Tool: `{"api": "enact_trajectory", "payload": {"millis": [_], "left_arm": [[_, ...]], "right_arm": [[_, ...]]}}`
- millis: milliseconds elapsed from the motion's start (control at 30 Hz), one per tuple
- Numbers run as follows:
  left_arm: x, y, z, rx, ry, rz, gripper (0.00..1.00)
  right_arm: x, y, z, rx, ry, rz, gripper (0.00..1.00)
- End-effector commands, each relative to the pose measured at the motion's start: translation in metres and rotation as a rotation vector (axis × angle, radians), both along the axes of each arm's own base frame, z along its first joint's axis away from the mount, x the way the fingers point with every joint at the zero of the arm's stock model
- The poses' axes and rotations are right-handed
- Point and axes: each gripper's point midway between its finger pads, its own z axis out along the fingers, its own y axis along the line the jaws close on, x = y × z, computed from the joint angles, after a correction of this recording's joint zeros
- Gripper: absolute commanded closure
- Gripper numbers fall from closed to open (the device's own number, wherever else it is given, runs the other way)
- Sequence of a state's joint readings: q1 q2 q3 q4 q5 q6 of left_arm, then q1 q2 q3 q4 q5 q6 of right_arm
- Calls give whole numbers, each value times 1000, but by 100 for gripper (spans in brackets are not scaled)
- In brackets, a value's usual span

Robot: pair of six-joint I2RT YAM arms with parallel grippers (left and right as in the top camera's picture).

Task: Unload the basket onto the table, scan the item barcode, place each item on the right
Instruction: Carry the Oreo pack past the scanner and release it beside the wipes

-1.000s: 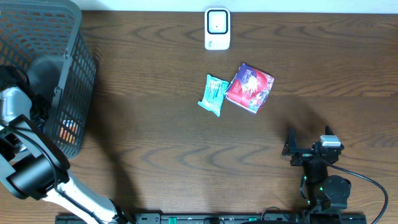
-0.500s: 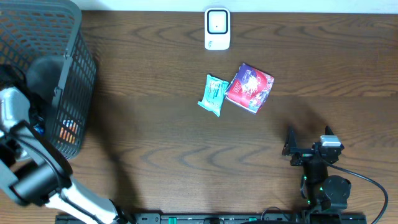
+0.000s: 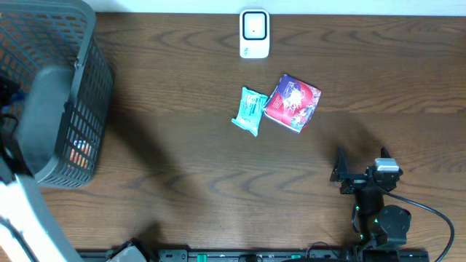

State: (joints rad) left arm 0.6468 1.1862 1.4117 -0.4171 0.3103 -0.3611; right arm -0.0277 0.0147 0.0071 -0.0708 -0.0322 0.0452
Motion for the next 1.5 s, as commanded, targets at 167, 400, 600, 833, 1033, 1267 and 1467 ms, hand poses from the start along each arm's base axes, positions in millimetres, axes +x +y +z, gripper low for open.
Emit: {"api": "enact_trajectory", "payload": {"millis": [167,400,600,833,1033,1267,1467], "left_arm": [[-20,-125,77,-183,-274,-394,93],[17,-217,40,-273,-134,-685,92],[64,-275,-37,-265,111,-749,93],[111,-310,-146,-135,384,-578,93],[122,-347,-242,-135,595,-521,93],[114,-374,-334,-286,774,-399,93],[104,-398,-363,-379,811,-337,93]], "right_arm": [[0,-1,-1,13,2,-6,1],[0,-1,-1,13,2,-5,1],[0,-1,-1,13,2,-5,1],[0,-1,-1,13,2,-6,1],[0,-1,-1,13,2,-6,1],[0,-1,-1,13,2,-6,1],[0,-1,-1,13,2,-6,1]]}}
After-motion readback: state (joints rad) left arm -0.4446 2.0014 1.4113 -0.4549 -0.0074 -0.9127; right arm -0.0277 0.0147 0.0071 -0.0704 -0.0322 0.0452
